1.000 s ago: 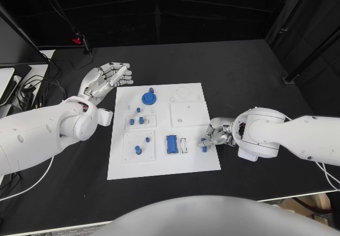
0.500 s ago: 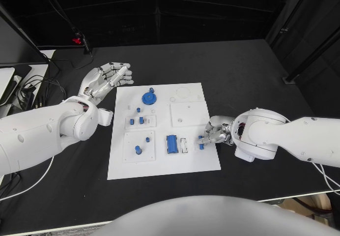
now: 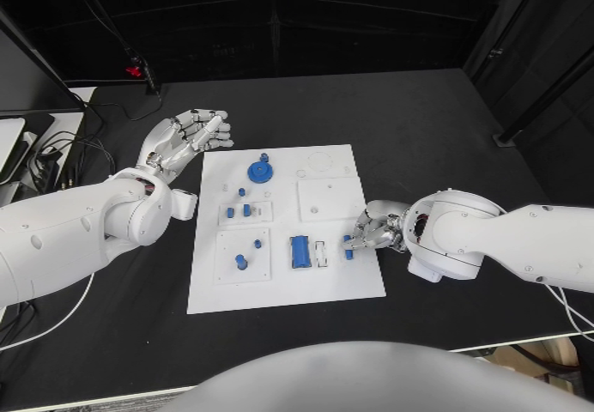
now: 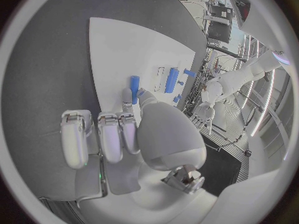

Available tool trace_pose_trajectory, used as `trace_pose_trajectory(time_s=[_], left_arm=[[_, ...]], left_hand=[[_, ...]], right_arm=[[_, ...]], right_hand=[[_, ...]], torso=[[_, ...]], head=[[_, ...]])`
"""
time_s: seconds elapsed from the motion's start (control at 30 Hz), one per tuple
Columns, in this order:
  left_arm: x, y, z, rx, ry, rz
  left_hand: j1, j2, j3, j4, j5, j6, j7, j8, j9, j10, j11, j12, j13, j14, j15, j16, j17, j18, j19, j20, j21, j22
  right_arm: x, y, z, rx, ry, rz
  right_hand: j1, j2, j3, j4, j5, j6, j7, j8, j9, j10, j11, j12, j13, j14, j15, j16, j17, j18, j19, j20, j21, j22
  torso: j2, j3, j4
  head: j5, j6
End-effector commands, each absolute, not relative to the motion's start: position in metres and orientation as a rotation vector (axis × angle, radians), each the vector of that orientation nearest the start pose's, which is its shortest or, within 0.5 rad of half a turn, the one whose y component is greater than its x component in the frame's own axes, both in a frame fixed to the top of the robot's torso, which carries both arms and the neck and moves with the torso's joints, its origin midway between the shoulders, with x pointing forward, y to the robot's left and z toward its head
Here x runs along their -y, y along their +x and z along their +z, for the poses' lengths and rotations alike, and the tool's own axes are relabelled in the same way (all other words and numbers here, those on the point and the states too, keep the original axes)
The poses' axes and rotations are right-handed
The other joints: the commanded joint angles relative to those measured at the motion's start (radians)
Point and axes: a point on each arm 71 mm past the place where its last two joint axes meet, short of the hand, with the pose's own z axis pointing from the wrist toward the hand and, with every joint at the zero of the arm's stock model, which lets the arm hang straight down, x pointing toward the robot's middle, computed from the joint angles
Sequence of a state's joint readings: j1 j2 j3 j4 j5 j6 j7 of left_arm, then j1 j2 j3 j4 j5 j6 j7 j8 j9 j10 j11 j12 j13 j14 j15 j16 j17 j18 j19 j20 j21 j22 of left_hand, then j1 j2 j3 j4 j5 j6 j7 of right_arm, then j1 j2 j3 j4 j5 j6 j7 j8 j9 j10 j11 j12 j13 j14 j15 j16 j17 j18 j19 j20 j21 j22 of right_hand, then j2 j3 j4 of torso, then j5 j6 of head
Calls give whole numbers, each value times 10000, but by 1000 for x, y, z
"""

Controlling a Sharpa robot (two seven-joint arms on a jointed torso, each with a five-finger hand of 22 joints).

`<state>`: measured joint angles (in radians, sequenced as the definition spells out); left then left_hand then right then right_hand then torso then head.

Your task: Assemble the parts on the task board

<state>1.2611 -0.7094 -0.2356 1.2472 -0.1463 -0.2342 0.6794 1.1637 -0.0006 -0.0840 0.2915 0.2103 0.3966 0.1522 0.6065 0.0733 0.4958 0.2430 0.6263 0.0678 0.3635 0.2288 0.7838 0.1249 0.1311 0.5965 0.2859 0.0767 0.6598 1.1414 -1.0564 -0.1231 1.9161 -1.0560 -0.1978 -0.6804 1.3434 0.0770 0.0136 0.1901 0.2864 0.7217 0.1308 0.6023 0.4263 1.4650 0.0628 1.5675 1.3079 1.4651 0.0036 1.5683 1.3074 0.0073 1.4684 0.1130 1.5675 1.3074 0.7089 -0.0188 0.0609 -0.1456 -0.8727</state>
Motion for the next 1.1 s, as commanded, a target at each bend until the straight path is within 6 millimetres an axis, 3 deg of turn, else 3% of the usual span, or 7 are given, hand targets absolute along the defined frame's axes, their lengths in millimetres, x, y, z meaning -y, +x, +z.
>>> trace_pose_trajectory(time_s=[0.03, 0.77, 1.1], left_arm=[[-219, 519, -205, -13398, -7122, -15568], [-219, 519, -205, -13454, -7159, -15551], [-219, 519, -205, -13475, -7170, -15548]], left_hand=[[-6, 82, -49, 8, 63, -65, 1343, 46, -9, -58, 9, 57, -13, -80, -17, 56, -11, -31, -50, 17, 3, -14], [-7, 85, -52, 10, 63, -69, 1344, 49, -9, -60, 9, 60, -14, -81, -16, 59, -14, -32, -53, 17, 2, -16], [-7, 85, -52, 10, 63, -69, 1344, 49, -9, -60, 9, 60, -14, -81, -16, 59, -14, -32, -53, 17, 2, -16]], right_arm=[[221, 375, -242, -22933, 4289, 3752], [205, 377, -244, -23167, 3607, 3630], [198, 375, -244, -23332, 3589, 3880]], right_hand=[[-52, -101, 48, -10, 62, -133, 47, -1490, -1978, 1058, 80, 33, 2629, 1057, 58, 25, 2634, -73, 1024, 61, 33, 2634], [-486, -100, 98, 204, 123, 70, 111, -1117, -1915, 1058, 139, 33, 2629, 1057, 118, 25, 2634, -73, 1024, 112, 33, 2634], [-512, -122, 97, 212, 166, 67, 111, -1088, -1911, 1058, 140, 33, 2629, 1057, 117, 25, 2634, -73, 1024, 114, 33, 2634]], torso=[[-5, -4, 5], [-2, -3, 3], [0, -1, -3]], head=[[-12, 1], [-1, 1], [-16, 1]])
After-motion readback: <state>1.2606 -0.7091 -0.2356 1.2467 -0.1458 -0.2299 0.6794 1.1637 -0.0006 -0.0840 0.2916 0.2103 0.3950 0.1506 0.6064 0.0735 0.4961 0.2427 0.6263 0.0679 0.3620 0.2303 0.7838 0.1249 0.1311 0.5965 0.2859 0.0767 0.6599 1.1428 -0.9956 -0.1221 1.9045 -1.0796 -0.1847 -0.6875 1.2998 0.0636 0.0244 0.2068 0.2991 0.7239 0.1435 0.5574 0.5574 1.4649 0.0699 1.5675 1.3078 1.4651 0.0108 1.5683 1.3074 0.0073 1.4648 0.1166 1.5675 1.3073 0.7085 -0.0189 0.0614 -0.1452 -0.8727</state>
